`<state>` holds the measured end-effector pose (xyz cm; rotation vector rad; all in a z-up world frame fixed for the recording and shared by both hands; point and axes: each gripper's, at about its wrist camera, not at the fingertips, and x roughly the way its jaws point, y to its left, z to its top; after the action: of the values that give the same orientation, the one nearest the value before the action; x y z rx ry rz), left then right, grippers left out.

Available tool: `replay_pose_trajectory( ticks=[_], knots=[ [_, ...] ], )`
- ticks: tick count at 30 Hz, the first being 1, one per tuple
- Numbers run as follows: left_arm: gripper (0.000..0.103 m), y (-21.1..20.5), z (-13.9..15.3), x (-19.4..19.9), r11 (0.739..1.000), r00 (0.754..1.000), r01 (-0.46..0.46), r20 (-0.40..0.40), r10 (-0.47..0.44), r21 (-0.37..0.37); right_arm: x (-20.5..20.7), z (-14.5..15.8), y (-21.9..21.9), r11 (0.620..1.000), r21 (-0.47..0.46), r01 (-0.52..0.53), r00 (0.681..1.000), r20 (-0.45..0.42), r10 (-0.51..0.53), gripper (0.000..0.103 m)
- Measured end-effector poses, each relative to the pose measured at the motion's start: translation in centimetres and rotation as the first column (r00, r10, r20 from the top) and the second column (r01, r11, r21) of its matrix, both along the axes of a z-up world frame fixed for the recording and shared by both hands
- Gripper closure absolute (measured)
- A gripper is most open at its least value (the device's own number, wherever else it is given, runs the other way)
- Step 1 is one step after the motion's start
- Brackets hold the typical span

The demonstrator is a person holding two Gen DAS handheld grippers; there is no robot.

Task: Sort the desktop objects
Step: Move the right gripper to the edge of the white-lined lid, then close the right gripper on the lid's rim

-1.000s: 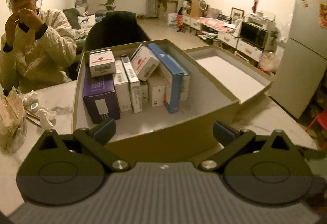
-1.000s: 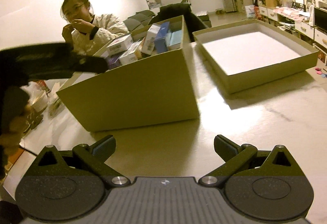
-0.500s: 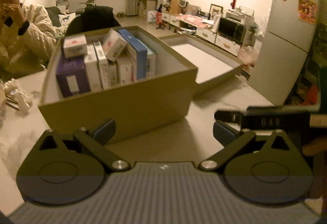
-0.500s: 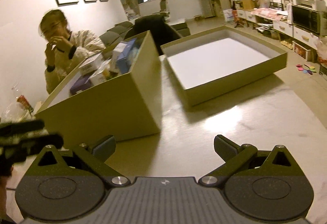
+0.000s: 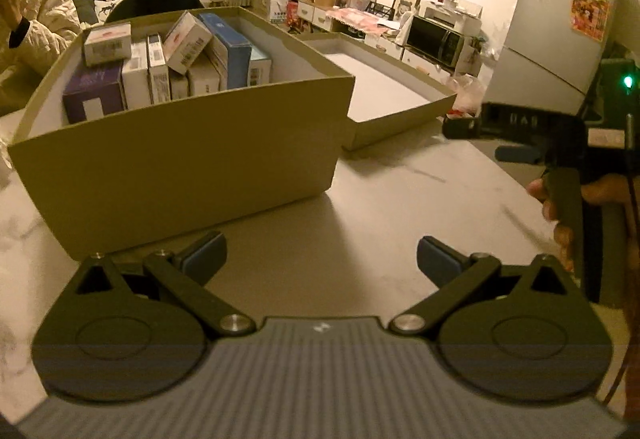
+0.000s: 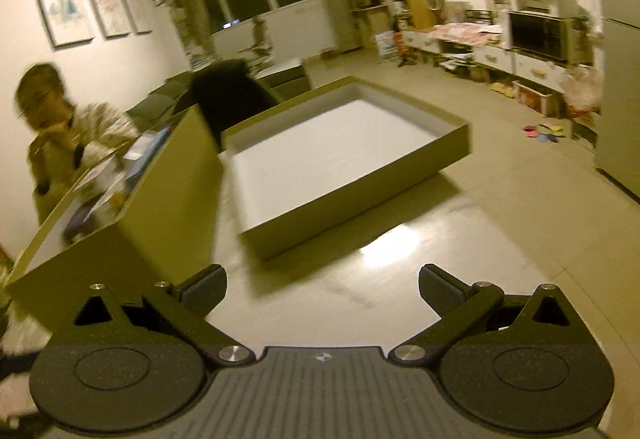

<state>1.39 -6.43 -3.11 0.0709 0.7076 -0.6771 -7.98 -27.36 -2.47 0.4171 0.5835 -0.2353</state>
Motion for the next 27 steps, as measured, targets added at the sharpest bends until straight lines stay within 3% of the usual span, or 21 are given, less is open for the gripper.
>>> replay_pose_trajectory(
  ticks=[18,23,27],
  knots=[
    [0.0,-1.0,-2.6,1.4,0.999,0.998,-0.017,-0.064,0.019,0.029,4.4,-2.5,-7.3,0.986,0.09,0.137,0.99,-0.046,-0.133,0.0],
    [0.0,-0.9,-3.0,1.7,0.999,0.996,-0.034,-0.081,0.036,0.032,5.5,-3.2,-9.5,0.966,0.184,0.183,0.983,-0.053,-0.177,0.0],
    [0.0,-0.8,-3.1,1.8,0.999,0.995,-0.039,-0.088,0.042,0.034,6.0,-4.0,-12.2,0.926,0.312,0.214,0.975,-0.008,-0.222,0.0]
  ],
)
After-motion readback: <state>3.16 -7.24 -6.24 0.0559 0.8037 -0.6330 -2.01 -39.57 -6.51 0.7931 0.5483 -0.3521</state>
